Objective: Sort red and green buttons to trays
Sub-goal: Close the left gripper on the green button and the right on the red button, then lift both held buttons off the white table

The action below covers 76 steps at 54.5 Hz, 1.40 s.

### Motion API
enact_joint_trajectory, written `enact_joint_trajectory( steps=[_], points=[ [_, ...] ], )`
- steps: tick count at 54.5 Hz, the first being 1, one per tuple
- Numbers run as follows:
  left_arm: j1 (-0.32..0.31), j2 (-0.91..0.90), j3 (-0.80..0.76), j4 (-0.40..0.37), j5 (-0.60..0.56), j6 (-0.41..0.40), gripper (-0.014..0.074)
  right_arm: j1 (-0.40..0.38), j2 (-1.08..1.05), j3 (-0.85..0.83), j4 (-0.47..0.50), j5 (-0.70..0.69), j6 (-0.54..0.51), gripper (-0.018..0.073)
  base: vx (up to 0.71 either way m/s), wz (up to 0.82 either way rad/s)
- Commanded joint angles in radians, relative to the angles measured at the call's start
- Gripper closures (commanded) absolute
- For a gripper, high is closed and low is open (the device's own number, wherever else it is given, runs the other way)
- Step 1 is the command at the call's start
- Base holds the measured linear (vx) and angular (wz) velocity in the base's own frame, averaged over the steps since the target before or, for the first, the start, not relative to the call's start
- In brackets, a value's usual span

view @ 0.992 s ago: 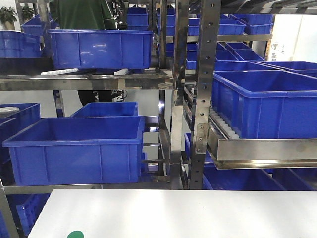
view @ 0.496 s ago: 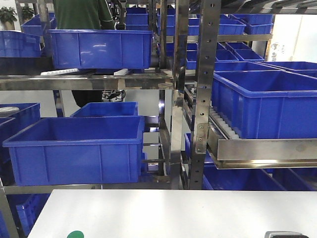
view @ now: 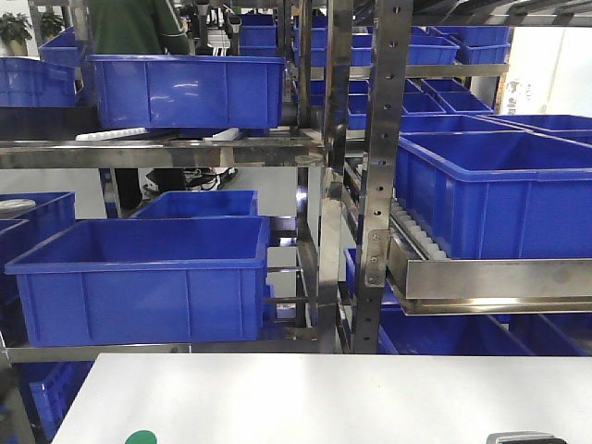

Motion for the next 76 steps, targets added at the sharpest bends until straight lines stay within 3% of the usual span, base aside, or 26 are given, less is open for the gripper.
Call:
enact_joint_trajectory(
  steps=[1,17,30,36,53,76],
  points=[
    [-0.038,0.101,-0.033,0.023,-0.1,0.0,0.0011,-0.006,-0.037,-0.013,-0.017,-0.197,0.0,0.0566,0.0,0.0],
    [-0.102,0.481,-0.033,0.041,-0.214,-0.062,0.0011,-0.009,-0.037,-0.013,-0.005,-0.196,0.0,0.0567,0.0,0.0],
    [-0.152,0.603,-0.033,0.164,-0.379,-0.106,0.0011,-0.009,-0.037,-0.013,0.015,-0.185,0.0,0.0567,0.0,0.0],
    [-0.156,0.642,-0.033,0.174,-0.442,-0.159,0.0011,-0.009,-0.037,-0.013,0.018,-0.185,0.0,0.0567,0.0,0.0],
    [-0.156,0.727,-0.034,0.176,-0.617,-0.161,0.0011,-0.009,-0.037,-0.013,0.018,-0.185,0.0,0.0567,0.0,0.0],
    [-0.156,0.954,-0.034,0.162,-1.066,-0.159,0.0038,-0.009,-0.037,-0.013,0.019,-0.193,0.0,0.0567,0.0,0.0]
  ],
)
